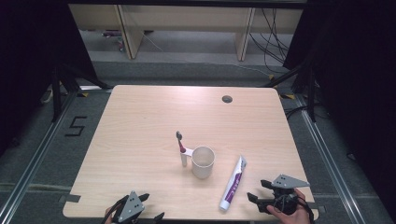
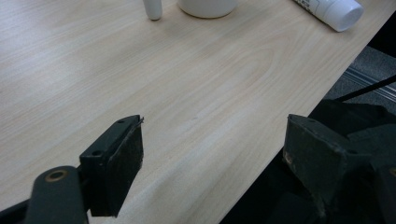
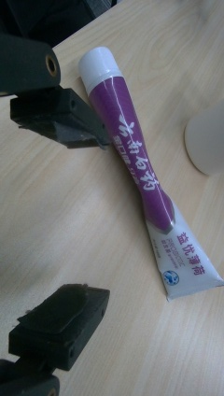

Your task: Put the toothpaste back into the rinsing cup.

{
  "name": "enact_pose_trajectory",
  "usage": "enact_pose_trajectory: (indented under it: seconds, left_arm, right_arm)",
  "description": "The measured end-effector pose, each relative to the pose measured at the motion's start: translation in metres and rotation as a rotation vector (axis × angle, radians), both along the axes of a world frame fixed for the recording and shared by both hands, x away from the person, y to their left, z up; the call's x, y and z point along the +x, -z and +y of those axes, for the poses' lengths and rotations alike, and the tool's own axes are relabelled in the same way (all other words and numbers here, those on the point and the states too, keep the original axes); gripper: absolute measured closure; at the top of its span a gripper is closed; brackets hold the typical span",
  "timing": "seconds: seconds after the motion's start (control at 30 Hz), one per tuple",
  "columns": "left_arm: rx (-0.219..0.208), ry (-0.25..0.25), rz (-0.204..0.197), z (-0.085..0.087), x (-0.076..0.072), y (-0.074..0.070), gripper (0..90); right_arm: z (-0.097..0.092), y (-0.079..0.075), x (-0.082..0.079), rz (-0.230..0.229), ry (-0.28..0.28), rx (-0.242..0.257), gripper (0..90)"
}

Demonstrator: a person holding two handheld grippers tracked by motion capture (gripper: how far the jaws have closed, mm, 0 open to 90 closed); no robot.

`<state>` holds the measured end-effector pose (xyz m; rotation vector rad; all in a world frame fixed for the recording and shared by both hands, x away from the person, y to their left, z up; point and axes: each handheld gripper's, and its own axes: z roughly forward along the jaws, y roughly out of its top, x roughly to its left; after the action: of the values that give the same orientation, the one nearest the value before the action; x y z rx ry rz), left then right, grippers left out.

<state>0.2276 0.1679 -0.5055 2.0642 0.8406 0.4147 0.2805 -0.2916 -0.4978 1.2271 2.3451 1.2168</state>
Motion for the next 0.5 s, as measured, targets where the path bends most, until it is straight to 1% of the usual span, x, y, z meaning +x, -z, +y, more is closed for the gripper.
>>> enact_pose_trajectory:
  seconds: [0.03,0.07,0.1,0.13,0.17,0.2,0.23,0.27,0.3,0.33,0.37,0.4,0.43,0.5]
  left_arm:
    - [0.003,0.002,-0.004,0.0,0.001,0.001,19.9]
    - [0.017,0.0,-0.001,0.001,0.001,0.001,20.0]
    - [0.037,-0.005,-0.007,0.002,0.003,0.002,20.2]
    - [0.026,-0.01,-0.006,0.002,0.003,0.003,20.3]
    - [0.046,-0.009,-0.026,0.004,0.005,0.004,20.5]
    - [0.022,-0.027,-0.023,0.004,0.004,0.004,20.8]
    - [0.043,-0.027,-0.024,0.005,0.005,0.003,20.9]
    - [0.02,-0.033,-0.023,0.005,0.005,0.004,20.9]
    - [0.039,-0.031,-0.03,0.007,0.005,0.002,20.9]
    - [0.003,-0.044,-0.024,0.005,0.004,0.003,20.9]
    - [0.003,-0.042,-0.024,0.005,0.004,0.003,20.9]
    - [0.016,-0.035,-0.028,0.006,0.004,0.004,20.9]
    - [0.009,-0.032,-0.029,0.005,0.005,0.005,20.9]
    - [0.012,-0.038,-0.016,0.004,0.004,0.005,20.9]
  right_arm:
    - [0.0,0.0,-0.001,0.012,0.0,0.009,23.0]
    - [-0.001,0.0,0.0,0.008,-0.007,0.001,23.0]
    - [-0.002,-0.001,0.0,0.008,-0.001,-0.004,23.0]
    - [-0.001,-0.001,-0.003,0.022,0.018,0.019,23.0]
    - [-0.003,-0.002,-0.001,-0.013,0.008,-0.003,23.0]
    - [-0.002,-0.002,-0.001,-0.018,0.011,0.014,23.0]
    - [0.0,-0.003,-0.002,-0.004,0.022,0.023,23.0]
    - [0.0,-0.004,-0.004,0.0,0.019,0.032,23.2]
    - [-0.001,-0.005,-0.002,-0.033,0.005,0.018,23.4]
    - [0.0,-0.006,-0.002,-0.038,0.004,0.027,23.7]
    - [0.003,-0.008,-0.005,-0.008,0.017,0.051,24.2]
    - [0.003,-0.008,-0.003,-0.047,-0.002,0.035,25.4]
    - [0.005,-0.009,-0.005,-0.028,0.002,0.048,26.8]
    - [0.007,-0.011,-0.005,-0.054,-0.012,0.042,28.9]
